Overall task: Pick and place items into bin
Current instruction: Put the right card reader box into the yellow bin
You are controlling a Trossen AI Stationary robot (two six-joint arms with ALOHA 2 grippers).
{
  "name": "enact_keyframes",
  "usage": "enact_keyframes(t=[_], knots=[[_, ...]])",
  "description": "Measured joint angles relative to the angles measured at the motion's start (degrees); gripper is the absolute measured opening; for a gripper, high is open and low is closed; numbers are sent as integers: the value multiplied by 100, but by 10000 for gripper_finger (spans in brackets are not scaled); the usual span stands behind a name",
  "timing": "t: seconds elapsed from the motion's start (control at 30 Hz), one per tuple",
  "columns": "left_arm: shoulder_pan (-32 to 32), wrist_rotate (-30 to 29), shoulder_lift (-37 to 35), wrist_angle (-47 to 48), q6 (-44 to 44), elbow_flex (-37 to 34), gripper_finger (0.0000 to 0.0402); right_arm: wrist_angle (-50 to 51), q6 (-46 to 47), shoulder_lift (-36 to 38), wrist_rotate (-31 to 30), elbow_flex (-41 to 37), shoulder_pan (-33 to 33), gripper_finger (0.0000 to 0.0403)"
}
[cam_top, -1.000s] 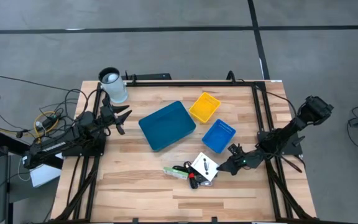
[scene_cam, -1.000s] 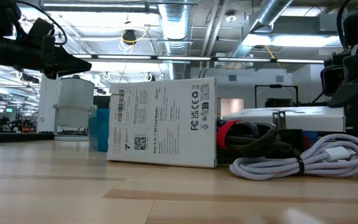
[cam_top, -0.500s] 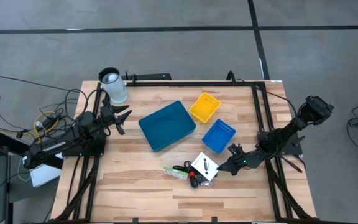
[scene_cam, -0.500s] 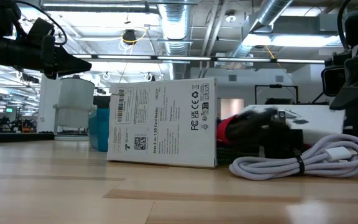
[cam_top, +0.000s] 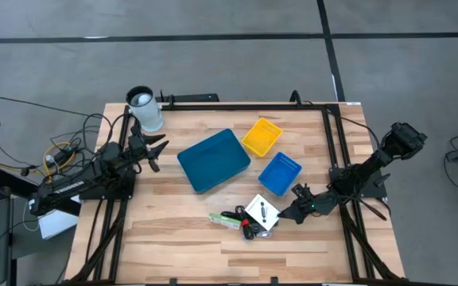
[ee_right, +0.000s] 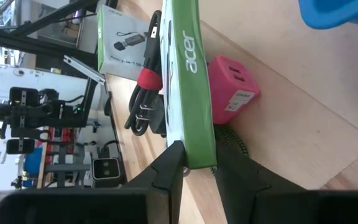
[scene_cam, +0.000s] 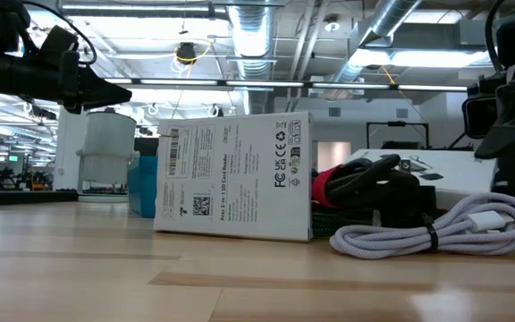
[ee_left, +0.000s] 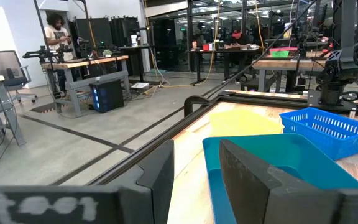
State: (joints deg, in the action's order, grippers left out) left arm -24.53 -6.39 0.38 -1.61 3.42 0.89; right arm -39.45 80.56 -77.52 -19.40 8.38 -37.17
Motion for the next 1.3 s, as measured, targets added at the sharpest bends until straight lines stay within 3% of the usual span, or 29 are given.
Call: enact_keyframes(t=[1.3], knots=[[1, -2, 0, 0, 0, 2, 119, 235, -11, 254, -18, -2, 2, 66]])
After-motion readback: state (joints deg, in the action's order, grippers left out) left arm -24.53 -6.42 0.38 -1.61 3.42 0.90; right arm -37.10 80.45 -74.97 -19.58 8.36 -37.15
